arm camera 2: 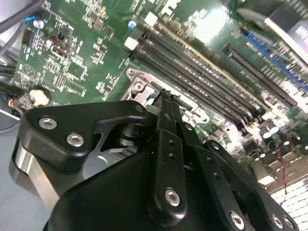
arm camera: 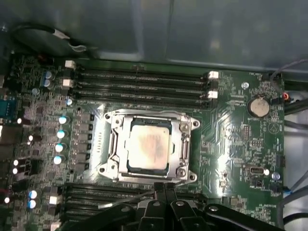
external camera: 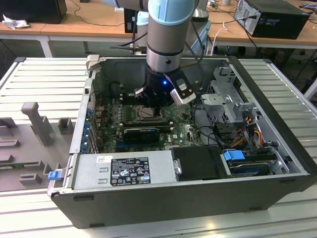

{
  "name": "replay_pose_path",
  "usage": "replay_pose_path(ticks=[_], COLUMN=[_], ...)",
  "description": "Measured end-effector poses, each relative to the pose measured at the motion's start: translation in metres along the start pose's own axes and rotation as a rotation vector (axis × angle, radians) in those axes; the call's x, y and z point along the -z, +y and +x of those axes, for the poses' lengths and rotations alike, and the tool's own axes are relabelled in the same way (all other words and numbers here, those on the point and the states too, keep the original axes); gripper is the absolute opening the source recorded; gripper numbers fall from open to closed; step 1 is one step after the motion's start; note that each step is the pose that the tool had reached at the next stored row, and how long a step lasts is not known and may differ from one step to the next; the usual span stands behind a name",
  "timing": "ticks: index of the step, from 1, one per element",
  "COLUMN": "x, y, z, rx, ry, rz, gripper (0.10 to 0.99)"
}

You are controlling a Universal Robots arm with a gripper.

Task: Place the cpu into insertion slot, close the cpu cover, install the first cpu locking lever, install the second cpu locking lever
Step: 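Install the second cpu locking lever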

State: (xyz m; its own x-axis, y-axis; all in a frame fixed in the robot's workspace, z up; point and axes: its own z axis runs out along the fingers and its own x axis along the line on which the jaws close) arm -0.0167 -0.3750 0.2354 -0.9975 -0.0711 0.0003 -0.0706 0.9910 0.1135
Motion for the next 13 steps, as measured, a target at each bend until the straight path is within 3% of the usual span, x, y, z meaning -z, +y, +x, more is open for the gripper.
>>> replay_pose_path(ticks=[2,8,11,13], x=[0.0,-0.0022,-0.0068,-0.0081], y=[-0.0017,-0.0012,-0.0016,-0.002], z=[0.0033,0.0216,0.0225,0.0247], rx=[0.002,0.009,0.022,0.031], ry=[-0.0001,0.0006,0.0072,0.0073], rz=[-0.006,-0.007,-0.008,-0.021], gripper=[0.106,0.106,0.106,0.106])
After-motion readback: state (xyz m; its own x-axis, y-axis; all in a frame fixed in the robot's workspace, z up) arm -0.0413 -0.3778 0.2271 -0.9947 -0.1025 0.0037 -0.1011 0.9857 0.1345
